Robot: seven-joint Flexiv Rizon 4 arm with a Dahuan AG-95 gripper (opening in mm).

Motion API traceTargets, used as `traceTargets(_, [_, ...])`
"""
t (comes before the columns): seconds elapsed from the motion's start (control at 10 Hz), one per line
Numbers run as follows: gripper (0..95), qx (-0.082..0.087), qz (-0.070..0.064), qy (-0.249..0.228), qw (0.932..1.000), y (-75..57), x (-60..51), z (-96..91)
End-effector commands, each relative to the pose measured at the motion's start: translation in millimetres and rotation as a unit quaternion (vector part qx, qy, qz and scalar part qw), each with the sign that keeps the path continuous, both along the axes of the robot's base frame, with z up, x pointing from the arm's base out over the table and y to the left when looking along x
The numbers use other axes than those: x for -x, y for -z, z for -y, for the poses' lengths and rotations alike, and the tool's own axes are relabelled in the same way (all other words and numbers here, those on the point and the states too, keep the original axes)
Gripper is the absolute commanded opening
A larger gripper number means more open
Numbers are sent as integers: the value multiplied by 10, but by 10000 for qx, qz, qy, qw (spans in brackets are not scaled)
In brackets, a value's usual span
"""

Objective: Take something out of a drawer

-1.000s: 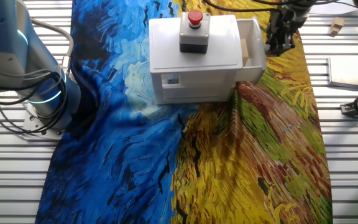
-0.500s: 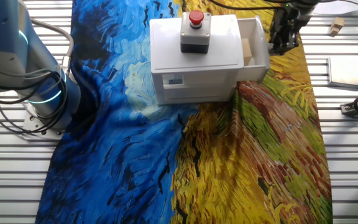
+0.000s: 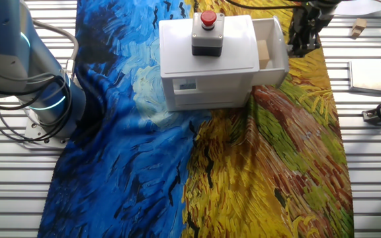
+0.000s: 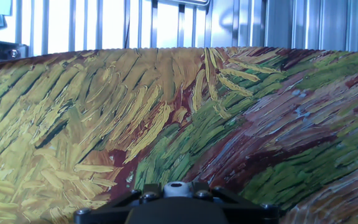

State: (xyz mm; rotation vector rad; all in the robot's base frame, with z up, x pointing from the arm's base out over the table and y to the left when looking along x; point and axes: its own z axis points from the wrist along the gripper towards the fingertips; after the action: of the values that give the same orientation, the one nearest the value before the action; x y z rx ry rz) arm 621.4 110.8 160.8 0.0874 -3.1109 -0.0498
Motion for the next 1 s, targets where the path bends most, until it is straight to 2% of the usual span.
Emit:
traceTargets(0.1, [0, -6, 0, 4, 10000, -5, -12, -4])
traceTargets(0.5, [0, 7, -31, -183, 9998, 2, -3, 4])
traceTargets(1.0, [0, -54, 23, -630, 9980, 4, 0, 5])
